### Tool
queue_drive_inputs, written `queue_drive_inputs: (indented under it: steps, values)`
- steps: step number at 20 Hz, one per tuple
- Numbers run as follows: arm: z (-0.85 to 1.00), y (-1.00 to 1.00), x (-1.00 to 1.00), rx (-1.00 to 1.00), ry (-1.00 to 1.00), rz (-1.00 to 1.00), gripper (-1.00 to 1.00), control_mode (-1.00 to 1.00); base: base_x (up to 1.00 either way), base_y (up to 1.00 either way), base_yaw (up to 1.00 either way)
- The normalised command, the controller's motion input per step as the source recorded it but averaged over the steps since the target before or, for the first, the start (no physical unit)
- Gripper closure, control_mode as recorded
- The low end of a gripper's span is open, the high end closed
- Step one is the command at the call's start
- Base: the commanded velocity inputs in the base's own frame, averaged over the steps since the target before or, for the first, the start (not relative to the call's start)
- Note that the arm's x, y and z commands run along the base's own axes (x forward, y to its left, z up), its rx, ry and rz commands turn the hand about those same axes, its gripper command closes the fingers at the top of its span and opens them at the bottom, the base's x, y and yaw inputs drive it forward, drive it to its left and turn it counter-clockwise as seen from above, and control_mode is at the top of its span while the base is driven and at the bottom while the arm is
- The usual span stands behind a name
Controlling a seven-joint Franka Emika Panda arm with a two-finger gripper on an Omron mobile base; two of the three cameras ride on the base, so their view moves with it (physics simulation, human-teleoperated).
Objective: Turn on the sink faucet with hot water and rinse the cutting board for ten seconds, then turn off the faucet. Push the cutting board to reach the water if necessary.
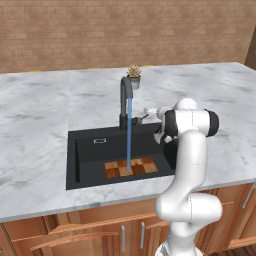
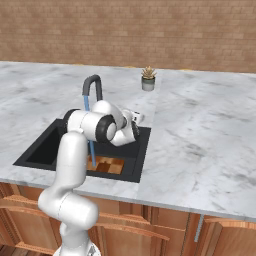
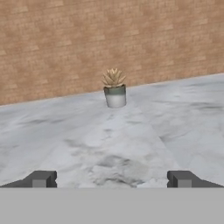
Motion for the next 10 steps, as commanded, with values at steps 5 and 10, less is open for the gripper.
queue_drive_inputs:
  steps: [5, 10]
  values:
    - [-0.06, -0.48, -0.19, 0.00, -0.02, 0.02, -1.00, -1.00, 0.00, 0.00, 0.00]
    - [-0.08, -0.41, -0.02, 0.00, -0.01, 0.04, -1.00, -1.00, 0.00, 0.00, 0.00]
